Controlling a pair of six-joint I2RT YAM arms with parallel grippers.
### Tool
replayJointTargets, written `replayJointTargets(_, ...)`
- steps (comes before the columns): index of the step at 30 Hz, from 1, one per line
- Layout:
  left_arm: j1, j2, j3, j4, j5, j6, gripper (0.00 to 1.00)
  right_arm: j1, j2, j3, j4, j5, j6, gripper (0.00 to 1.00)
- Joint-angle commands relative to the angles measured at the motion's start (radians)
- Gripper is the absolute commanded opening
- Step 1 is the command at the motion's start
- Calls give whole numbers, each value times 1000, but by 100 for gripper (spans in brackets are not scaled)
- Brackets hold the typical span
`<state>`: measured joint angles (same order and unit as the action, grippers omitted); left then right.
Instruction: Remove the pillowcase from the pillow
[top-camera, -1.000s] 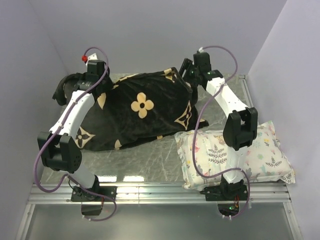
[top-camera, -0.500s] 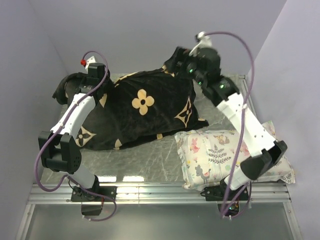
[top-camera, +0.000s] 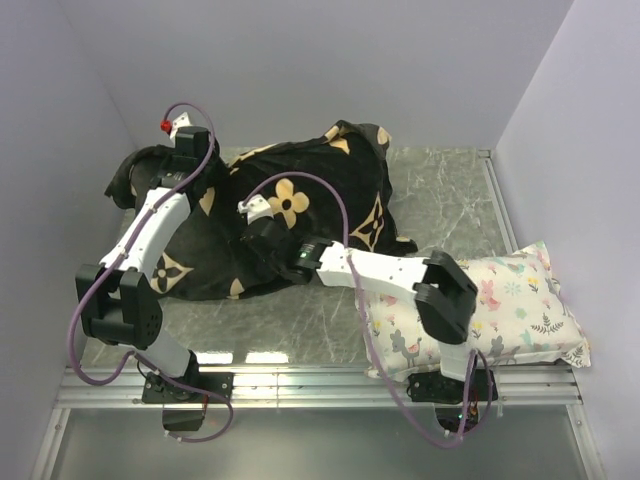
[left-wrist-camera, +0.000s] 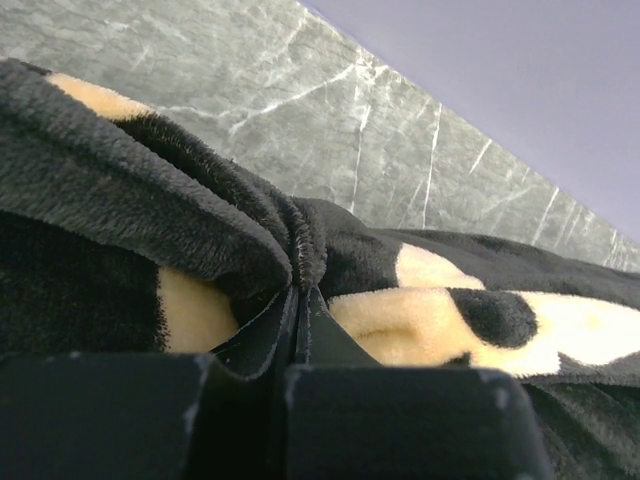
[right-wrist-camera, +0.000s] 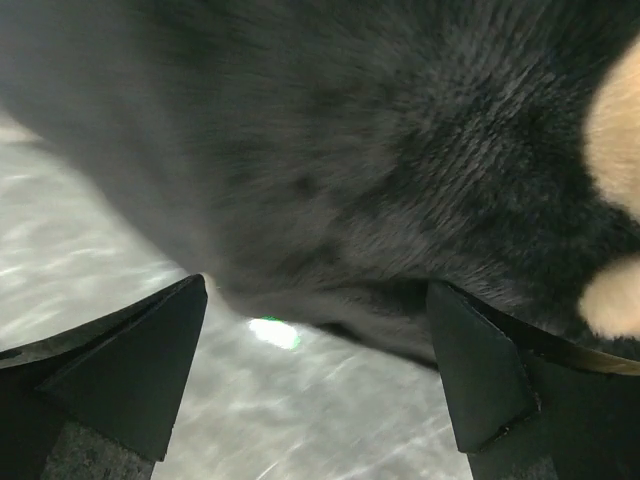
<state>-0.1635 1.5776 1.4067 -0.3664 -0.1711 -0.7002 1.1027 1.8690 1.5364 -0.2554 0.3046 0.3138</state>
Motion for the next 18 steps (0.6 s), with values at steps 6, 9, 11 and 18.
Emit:
replayJointTargets(6,-21,-44,63,-115,119,53,5,-67,70,104,-51,317,28,39)
replayJointTargets(9,-21,-41,92,-128,130,68,6,-118,32,74,-62,295,53,0)
replayJointTargets(11,-22,-39,106,-131,131,77,7,-150,12,54,-71,298,59,0)
replayJointTargets(18,-22,-30,141,-123,145,108,21,-248,-111,-28,-73,245,105,0)
